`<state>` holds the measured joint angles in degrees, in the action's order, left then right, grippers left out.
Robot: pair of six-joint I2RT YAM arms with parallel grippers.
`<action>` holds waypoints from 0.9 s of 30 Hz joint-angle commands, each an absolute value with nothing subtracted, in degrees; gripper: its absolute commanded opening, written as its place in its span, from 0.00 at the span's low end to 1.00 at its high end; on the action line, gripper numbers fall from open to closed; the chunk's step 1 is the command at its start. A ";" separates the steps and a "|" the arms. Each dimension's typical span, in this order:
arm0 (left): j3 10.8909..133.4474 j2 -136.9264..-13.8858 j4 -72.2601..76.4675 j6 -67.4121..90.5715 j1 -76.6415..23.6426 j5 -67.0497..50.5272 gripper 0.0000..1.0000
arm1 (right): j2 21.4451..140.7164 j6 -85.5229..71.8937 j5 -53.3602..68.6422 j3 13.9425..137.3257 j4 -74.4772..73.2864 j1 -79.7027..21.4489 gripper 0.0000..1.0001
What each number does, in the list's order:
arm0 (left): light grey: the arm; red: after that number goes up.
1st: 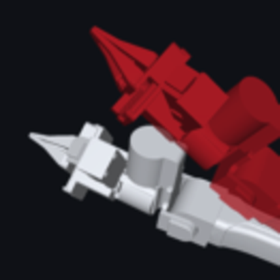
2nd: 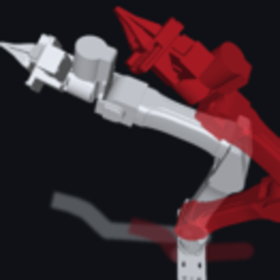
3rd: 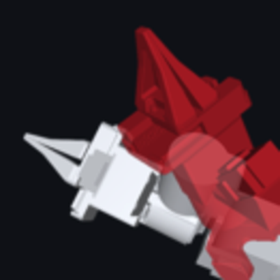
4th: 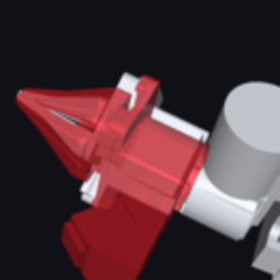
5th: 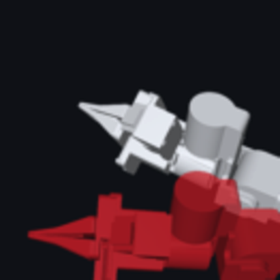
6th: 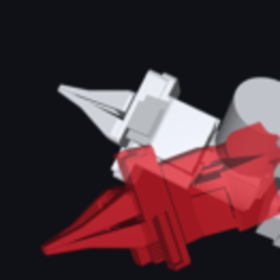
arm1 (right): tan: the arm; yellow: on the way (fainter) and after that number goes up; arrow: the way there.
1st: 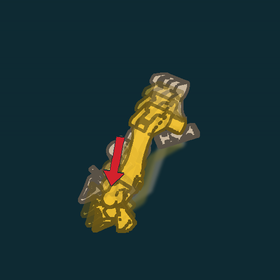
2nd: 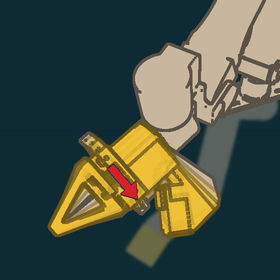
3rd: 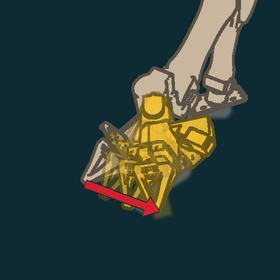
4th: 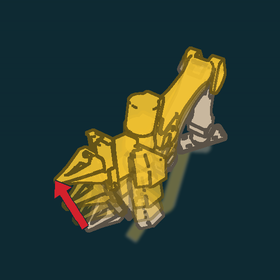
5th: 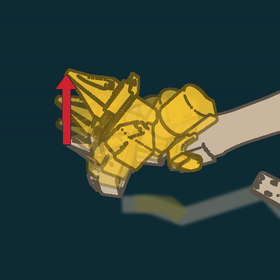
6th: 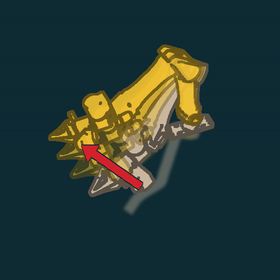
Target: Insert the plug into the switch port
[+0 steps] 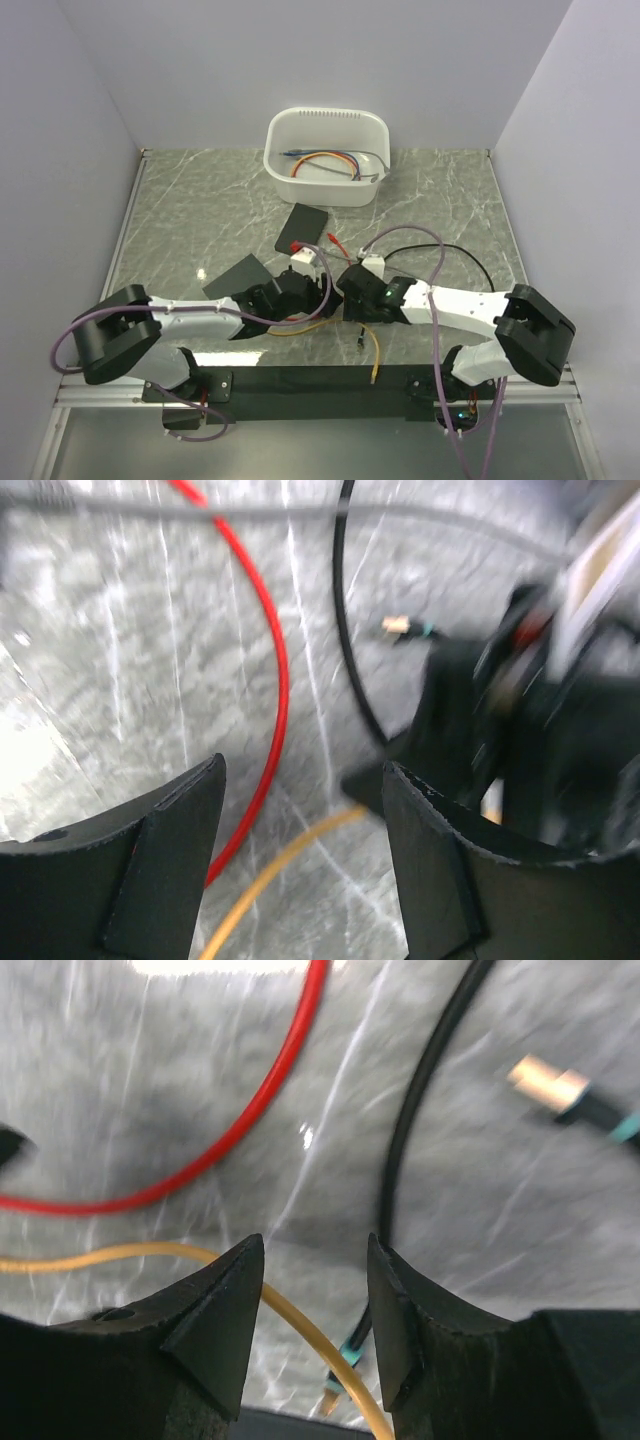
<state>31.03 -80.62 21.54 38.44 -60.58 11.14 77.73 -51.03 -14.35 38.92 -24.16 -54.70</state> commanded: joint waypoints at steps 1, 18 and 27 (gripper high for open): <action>30.23 -77.08 21.72 38.67 -60.91 14.68 0.69 | 78.05 -55.71 -15.99 38.23 -25.83 -58.09 0.53; 27.60 -76.20 23.20 39.20 -60.91 14.50 0.67 | 70.32 -61.61 -23.11 37.52 -35.15 -62.40 0.52; 27.16 -75.67 23.29 39.11 -60.91 14.41 0.67 | 70.83 -62.84 -25.23 38.24 -39.47 -62.40 0.52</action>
<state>27.51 -77.69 21.58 38.68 -60.64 13.47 70.28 -60.97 -22.50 37.52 -37.60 -62.11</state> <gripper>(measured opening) 0.674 0.523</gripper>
